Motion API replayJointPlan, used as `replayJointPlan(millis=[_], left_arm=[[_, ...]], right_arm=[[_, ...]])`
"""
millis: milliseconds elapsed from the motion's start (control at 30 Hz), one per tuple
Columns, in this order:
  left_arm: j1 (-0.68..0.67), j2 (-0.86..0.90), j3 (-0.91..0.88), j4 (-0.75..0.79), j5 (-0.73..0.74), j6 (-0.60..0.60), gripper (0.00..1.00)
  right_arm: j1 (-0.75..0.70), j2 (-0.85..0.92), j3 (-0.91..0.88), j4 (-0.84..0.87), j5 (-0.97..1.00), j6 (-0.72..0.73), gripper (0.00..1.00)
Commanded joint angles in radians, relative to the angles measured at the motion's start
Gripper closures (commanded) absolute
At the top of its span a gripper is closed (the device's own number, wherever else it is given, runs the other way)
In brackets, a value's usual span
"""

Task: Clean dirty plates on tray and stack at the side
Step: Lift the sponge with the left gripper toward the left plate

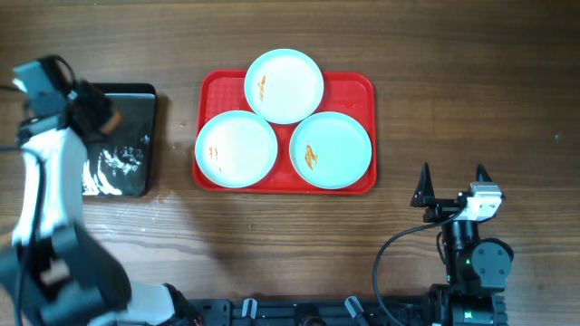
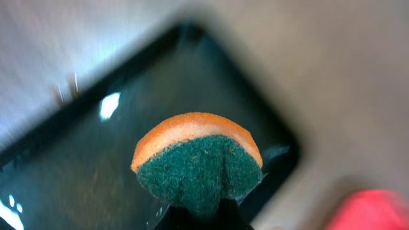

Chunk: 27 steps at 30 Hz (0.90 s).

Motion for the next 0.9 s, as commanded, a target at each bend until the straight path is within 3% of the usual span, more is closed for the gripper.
replayJointPlan(millis=[0,67,100,167,300,333,467,533,667,867], left_arm=[[-0.003,0.007,0.028,-0.077,0.100,0.019,0.96],[-0.003,-0.140,0.119,-0.091,0.255,0.019,0.96],[-0.003,-0.195,0.129,-0.078,0.233,0.020,0.96],[-0.004,-0.242,0.122,-0.082,0.050,0.019,0.96],[0.001,-0.050,-0.012,-0.007,-0.078,0.014,0.96],[0.004,0.005,0.000,-0.008,-0.022,0.012,0.96],[0.000,-0.183,0.139,-0.116,0.387,0.012,0.96],[-0.016,-0.249,0.139,-0.137,0.399,0.011,0.96],[-0.182,-0.216,0.100,-0.351,0.414,0.013,0.96],[-0.461,0.021,0.004,-0.257,0.383,0.019,0.96]], right_arm=[[-0.007,-0.006,-0.001,0.003,0.006,-0.013,0.00],[-0.007,-0.006,-0.001,0.003,0.006,-0.013,0.00],[-0.007,-0.006,-0.001,0.003,0.006,-0.013,0.00],[-0.007,-0.006,-0.001,0.003,0.006,-0.013,0.00],[-0.007,-0.006,-0.001,0.003,0.006,-0.013,0.00],[-0.007,-0.006,-0.001,0.003,0.006,-0.013,0.00],[-0.007,-0.006,-0.001,0.003,0.006,-0.013,0.00],[-0.007,-0.006,-0.001,0.003,0.006,-0.013,0.00],[-0.007,-0.006,-0.001,0.003,0.006,-0.013,0.00],[-0.007,-0.006,-0.001,0.003,0.010,-0.014,0.00]])
